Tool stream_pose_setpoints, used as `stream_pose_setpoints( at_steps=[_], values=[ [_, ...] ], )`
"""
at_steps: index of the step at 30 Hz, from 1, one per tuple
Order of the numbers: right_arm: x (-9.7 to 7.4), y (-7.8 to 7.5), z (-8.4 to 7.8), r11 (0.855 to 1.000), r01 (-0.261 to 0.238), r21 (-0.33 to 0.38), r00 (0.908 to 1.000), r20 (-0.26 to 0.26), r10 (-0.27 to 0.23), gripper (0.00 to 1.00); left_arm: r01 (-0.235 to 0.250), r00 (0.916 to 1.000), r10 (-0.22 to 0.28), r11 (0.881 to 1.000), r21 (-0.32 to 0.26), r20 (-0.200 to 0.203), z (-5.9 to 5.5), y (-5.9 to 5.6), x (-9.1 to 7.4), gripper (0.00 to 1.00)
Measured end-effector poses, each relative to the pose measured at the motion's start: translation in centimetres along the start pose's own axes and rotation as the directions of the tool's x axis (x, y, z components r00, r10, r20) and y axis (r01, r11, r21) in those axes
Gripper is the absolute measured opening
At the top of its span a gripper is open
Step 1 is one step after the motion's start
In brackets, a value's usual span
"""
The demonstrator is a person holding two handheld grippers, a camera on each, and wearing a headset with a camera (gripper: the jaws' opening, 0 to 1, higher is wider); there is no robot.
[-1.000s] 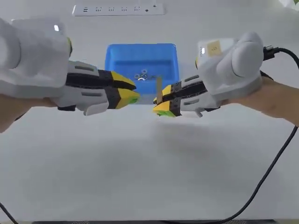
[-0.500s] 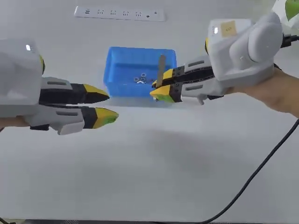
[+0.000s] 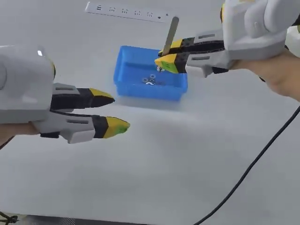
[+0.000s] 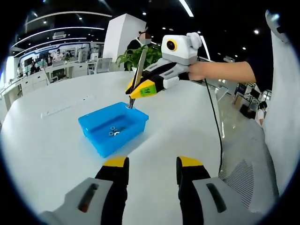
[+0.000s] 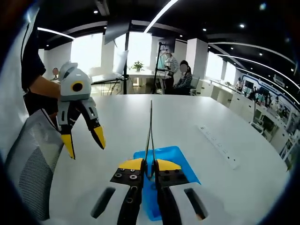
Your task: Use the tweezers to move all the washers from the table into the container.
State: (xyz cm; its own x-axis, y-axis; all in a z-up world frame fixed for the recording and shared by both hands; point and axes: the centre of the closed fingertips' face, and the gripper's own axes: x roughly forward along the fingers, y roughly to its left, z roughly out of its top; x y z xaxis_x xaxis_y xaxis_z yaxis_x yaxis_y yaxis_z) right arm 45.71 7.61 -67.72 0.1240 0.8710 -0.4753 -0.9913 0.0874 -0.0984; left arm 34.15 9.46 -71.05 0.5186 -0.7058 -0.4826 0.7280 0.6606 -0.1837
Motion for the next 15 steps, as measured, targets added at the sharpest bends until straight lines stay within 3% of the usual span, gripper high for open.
stream_pose_setpoints(
  at_steps=[5, 10, 15],
  values=[
    [1.9, -1.3, -0.7, 1.0, 0.018, -0.01, 0.9996, -0.023, -0.018, 0.09, -0.017, 0.9997, 0.018, 1.0, -0.023, 0.017, -0.2, 0.7, -0.2, 0.47],
    [4.1, -2.6, -2.3, 0.999, 0.025, 0.031, 0.9992, -0.033, -0.024, 0.09, -0.044, 0.9987, 0.045, 0.998, -0.038, 0.025, -0.5, 1.5, -0.8, 0.44],
    [5.5, -2.8, -4.3, 0.996, 0.029, 0.085, 0.9986, -0.046, -0.025, 0.1, -0.063, 0.9979, 0.063, 0.997, -0.042, 0.011, -1.3, 1.8, -1.4, 0.44]
  ],
)
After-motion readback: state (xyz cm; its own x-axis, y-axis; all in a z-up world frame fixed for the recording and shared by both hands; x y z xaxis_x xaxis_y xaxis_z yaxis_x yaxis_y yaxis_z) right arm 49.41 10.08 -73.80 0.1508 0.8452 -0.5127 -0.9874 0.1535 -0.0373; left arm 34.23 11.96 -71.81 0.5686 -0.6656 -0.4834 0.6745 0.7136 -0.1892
